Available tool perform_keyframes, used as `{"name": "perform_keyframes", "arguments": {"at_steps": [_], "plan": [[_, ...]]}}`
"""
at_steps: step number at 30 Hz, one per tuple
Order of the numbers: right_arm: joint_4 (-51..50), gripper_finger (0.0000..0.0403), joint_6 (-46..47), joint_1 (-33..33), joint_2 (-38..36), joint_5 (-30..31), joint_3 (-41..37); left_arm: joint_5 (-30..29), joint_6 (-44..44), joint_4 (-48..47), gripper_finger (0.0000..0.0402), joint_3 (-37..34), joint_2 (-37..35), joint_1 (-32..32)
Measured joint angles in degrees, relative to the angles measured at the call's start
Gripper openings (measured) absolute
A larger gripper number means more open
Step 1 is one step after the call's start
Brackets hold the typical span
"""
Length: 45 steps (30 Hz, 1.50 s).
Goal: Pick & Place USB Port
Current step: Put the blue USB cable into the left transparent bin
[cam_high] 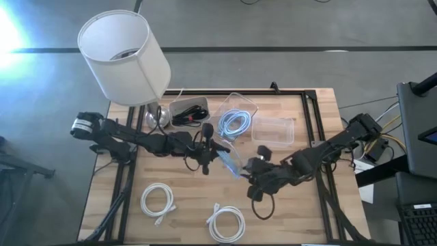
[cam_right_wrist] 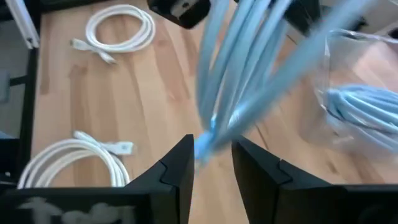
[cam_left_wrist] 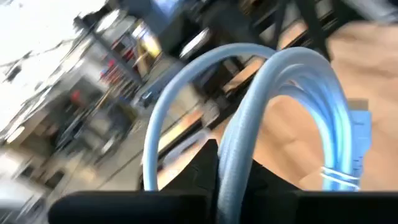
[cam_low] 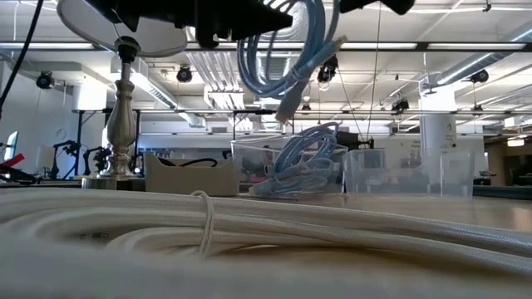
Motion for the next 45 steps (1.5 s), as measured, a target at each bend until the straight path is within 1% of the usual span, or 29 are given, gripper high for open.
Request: {"name": "perform_keyframes", "arguments": {"at_steps": [4,10,12,14,16,20,24,27,30,32,38,42,45], "plan": [[-4.35,0.0115,3.23,0.29,-1.57,0.37,0.0,-11.35,-1.68,-0.14,0.0024,0.2,0.0,0.0],[-6.01,0.0124,3.18,0.33,-1.98,0.46,0.0,-32.91,-5.98,0.28,0.0011,2.12,0.0,0.14],[-5.94,0.0125,3.14,0.33,-1.92,0.46,0.0,-37.45,-7.62,0.46,0.0014,2.98,0.0,0.67],[-5.96,0.0125,2.98,0.31,-1.82,1.13,0.0,-38.84,-9.88,0.59,0.0022,3.44,0.0,1.59],[-6.01,0.0124,2.96,0.31,-1.76,2.88,0.0,-38.95,-12.57,0.58,0.0026,3.75,0.0,2.62],[-6.01,0.0121,1.42,0.31,-1.76,8.03,0.0,-39.39,-17.49,0.65,0.0018,3.67,0.34,5.36],[-5.98,0.0124,-0.72,0.27,-1.76,11.21,0.0,-42.99,-21.74,0.75,0.0011,3.61,2.66,8.1],[-5.95,0.0127,-0.88,0.27,-1.76,12.34,-0.01,-47.23,-23.34,0.82,0.0015,3.94,5.92,9.71],[-5.92,0.0128,-0.87,0.27,-1.76,12.43,-0.07,-52.54,-23.42,1.74,0.0021,4.75,9.87,10.71],[-5.96,0.0126,-0.87,0.33,-1.76,12.43,-0.19,-54.24,-23.3,2.41,0.0019,5.61,12.6,10.88],[-5.88,0.0117,-0.69,0.33,-1.72,12.43,-1.73,-55.22,-18.77,2.33,0.0015,10.91,21.13,10.48],[-6.14,0.0116,-0.7,0.31,-1.72,12.4,-3.17,-55.18,-14.02,1.6,0.0036,15.59,26.11,10.01],[-5.94,0.012,-0.71,0.33,-1.72,12.39,-3.34,-55.19,-10.04,-0.8,0.005,19.42,29.47,9.97]]}}
